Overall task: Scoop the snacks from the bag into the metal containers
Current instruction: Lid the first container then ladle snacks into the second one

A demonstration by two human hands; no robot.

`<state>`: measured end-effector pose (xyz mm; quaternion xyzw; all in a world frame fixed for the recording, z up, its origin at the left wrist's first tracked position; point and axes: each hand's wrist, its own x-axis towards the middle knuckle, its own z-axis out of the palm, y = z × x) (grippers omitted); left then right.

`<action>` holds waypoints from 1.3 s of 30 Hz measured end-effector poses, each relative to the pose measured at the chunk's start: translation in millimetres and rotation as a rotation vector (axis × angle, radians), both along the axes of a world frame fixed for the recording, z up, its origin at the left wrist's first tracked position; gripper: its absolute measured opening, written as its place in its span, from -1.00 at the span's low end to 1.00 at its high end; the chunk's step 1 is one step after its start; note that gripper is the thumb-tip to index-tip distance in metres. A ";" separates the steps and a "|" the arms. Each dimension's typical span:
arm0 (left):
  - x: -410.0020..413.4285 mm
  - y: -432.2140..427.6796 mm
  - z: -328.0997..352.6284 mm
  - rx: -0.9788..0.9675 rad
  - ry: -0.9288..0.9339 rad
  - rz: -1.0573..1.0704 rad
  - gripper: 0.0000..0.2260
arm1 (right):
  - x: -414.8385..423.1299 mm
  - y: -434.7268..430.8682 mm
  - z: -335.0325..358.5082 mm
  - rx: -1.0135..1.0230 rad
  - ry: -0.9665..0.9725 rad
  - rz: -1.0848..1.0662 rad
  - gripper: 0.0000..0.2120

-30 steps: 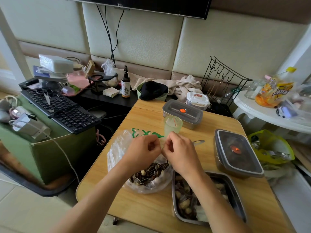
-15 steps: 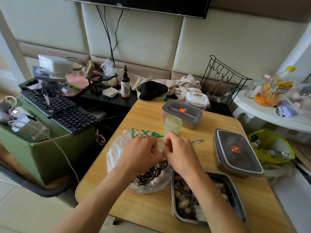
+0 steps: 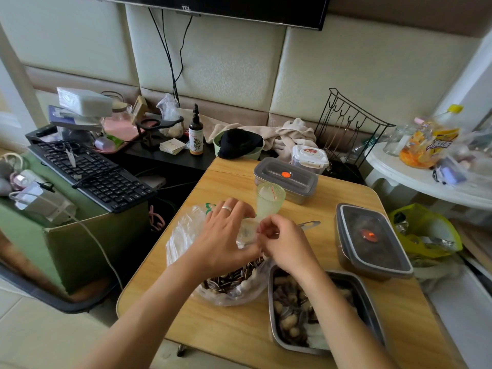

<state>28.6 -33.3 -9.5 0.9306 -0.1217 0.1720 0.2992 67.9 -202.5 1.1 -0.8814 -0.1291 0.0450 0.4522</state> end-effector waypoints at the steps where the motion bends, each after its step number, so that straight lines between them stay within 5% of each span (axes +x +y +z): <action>1: -0.4 2.9 -0.5 0.021 0.029 -0.059 -0.43 | 1.3 -1.2 -0.9 0.092 0.081 -0.005 -0.86; 4: -2.3 4.7 -3.7 0.062 0.152 -0.118 -0.23 | 1.1 -3.6 1.2 0.315 0.284 0.033 -0.91; 7: 0.4 5.4 -9.5 0.065 0.120 -0.050 -0.43 | -0.1 -4.9 3.4 0.351 0.343 0.039 -0.82; 13: 0.4 4.6 -4.3 0.048 0.073 0.048 -0.56 | 1.3 -7.5 8.5 0.270 -0.033 0.063 -0.91; 20: 3.6 5.4 -10.3 0.062 0.078 0.022 -0.71 | -4.1 -5.6 6.4 -0.012 -0.087 0.353 -0.79; 28: 4.7 10.7 -8.1 -0.021 0.057 -0.034 -0.58 | -6.6 -15.1 19.2 0.189 0.103 0.409 -0.78; 33: -1.0 12.6 -3.6 -0.010 0.131 0.081 -0.69 | -0.5 -25.4 19.2 0.199 0.141 -0.086 -0.88; 36: -5.5 14.2 -2.2 -0.032 0.140 0.188 -0.71 | 9.2 -40.6 15.0 0.326 0.388 -0.392 -0.84; 39: -8.5 16.9 -4.4 -0.008 0.129 0.319 -0.63 | 17.3 -48.6 10.2 0.524 0.613 -0.470 -0.85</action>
